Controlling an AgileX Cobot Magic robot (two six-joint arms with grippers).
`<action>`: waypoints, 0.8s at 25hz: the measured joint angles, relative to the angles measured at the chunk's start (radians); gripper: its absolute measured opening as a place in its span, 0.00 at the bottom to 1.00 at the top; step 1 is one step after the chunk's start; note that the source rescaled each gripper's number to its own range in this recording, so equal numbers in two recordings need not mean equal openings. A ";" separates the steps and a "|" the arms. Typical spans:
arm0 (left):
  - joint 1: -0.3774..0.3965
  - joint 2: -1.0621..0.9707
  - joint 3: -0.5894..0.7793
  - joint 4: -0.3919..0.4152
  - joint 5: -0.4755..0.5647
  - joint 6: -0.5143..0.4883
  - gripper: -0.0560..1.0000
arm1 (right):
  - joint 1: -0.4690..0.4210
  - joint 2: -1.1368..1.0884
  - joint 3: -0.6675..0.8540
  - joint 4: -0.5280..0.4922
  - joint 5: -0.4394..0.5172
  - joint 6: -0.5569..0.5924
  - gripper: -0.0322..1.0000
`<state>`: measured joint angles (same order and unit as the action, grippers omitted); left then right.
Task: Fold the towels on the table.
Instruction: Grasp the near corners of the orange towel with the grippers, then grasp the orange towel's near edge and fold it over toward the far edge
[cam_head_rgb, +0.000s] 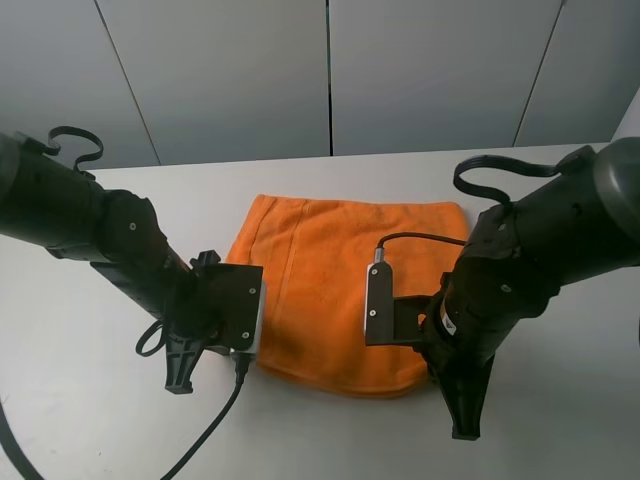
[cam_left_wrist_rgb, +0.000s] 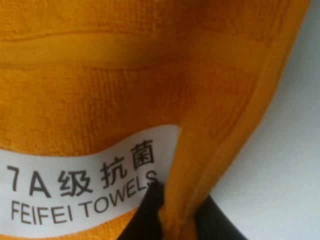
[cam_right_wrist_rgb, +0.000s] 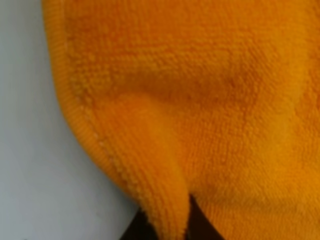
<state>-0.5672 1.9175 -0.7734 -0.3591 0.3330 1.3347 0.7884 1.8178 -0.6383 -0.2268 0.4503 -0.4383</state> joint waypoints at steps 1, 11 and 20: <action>0.000 0.000 0.000 0.000 0.000 0.000 0.06 | 0.000 0.000 0.000 0.000 0.000 0.000 0.04; 0.000 -0.032 0.002 0.006 0.013 -0.074 0.06 | 0.000 -0.029 0.002 -0.002 0.018 0.004 0.04; 0.000 -0.210 0.022 0.153 0.047 -0.257 0.05 | 0.000 -0.149 -0.015 -0.081 0.106 0.017 0.04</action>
<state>-0.5672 1.7078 -0.7515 -0.2058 0.3802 1.0782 0.7884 1.6689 -0.6530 -0.3076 0.5566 -0.4217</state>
